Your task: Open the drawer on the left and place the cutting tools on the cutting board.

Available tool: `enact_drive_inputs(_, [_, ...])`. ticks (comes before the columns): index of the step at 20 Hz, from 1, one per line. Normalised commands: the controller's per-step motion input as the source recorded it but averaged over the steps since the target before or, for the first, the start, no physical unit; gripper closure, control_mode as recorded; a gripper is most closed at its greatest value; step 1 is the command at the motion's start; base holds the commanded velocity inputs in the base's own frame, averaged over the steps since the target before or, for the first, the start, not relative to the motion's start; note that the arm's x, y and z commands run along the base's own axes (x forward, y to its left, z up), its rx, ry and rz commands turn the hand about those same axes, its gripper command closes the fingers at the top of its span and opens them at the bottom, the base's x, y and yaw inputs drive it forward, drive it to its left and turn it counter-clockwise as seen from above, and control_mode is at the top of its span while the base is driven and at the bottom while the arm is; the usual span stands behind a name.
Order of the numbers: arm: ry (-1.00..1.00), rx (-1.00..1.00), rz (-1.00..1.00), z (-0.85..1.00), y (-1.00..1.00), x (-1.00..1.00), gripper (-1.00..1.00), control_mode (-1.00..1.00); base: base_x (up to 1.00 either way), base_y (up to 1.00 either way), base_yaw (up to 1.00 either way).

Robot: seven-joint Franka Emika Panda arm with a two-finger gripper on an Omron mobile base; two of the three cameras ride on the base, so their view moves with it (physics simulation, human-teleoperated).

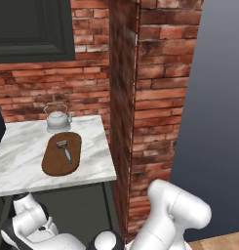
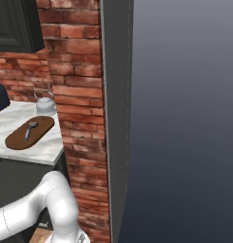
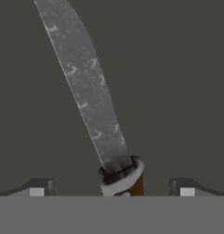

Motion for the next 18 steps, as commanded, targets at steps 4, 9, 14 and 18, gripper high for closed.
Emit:
enact_drive_inputs(4, [0.00, 0.00, 0.00, 0.02, -0.16, 0.12, -1.00, -1.00, 0.00, 0.00, 0.00])
enact_drive_inputs(9, [0.00, 0.00, 0.00, 0.00, -0.05, 0.00, -1.00, -1.00, 0.00, 0.00, 0.00])
enact_drive_inputs(14, [0.00, 0.00, 0.00, -0.14, 0.00, 0.00, -1.00, -1.00, 0.00, 0.00, 0.00])
enact_drive_inputs(18, [0.00, 0.00, 0.00, -0.34, 0.00, 0.00, -1.00, -1.00, 0.00, 0.00, 0.00])
